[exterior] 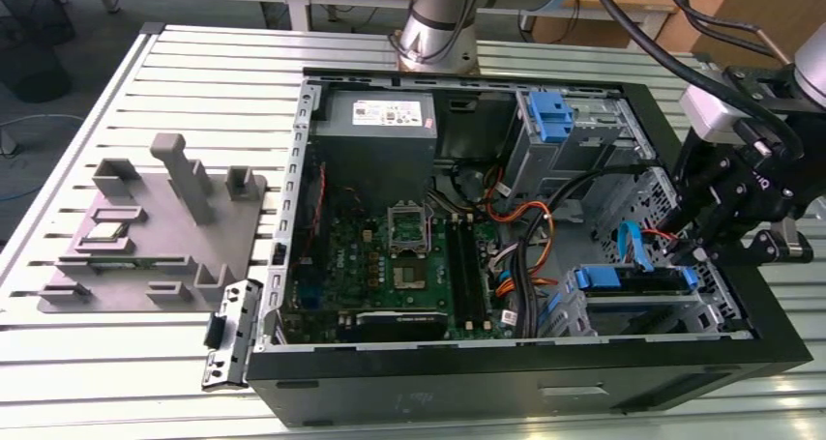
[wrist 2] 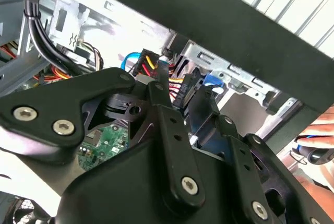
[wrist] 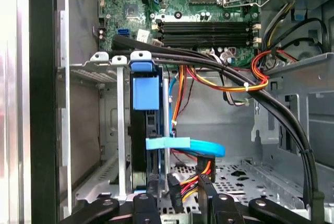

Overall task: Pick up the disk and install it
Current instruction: 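Insert the second disk wire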

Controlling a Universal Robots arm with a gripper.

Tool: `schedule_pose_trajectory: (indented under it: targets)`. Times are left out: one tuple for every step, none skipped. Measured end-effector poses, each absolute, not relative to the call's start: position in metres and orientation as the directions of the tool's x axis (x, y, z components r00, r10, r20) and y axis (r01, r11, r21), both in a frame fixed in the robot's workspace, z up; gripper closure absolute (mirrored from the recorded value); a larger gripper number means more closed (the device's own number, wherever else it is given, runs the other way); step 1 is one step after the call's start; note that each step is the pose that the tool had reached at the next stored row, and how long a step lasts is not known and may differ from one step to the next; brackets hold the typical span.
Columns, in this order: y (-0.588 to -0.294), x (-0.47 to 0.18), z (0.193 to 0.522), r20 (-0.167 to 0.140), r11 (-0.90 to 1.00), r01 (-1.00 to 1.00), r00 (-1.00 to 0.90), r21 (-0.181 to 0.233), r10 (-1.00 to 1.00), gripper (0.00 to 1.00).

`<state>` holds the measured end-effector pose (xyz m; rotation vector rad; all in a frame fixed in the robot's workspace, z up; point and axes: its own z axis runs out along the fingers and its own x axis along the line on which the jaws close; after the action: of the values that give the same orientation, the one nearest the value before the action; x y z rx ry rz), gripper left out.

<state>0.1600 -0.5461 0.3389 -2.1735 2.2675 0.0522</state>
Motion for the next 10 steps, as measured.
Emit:
schedule_pose_trajectory:
  targets:
    - [-0.5462,0.1599,0.3389,-0.023,0.042,-0.999,-0.043,0.024,-0.999,0.57]
    - [-0.5462,0.1599,0.3389,-0.023,0.042,-0.999,-0.042,0.024,-0.999,0.57]
    - [-0.5462,0.1599,0.3389,-0.023,0.042,-0.999,-0.042,0.024,-0.999,0.57]
    - [-0.5462,0.1599,0.3389,-0.023,0.042,-0.999,-0.042,0.024,-0.999,0.57]
    - [-0.5461,0.1598,0.3389,-0.023,0.042,-0.999,-0.042,0.024,-0.999,0.57]
    - [-0.5462,0.1598,0.339,-0.023,0.042,-0.999,-0.043,0.024,-0.999,0.57]
    - [-0.5462,0.1596,0.3398,-0.023,0.042,-0.999,-0.043,0.023,-0.999,0.57]
    - [-0.5461,0.1596,0.3412,-0.024,0.042,-0.999,-0.043,0.022,-0.999,0.57]
    - [-0.5462,0.1596,0.3428,-0.024,0.042,-0.999,-0.042,0.021,-0.999,0.57]
    - [-0.5462,0.1596,0.3439,-0.024,0.042,-0.999,-0.043,0.02,-0.999,0.57]
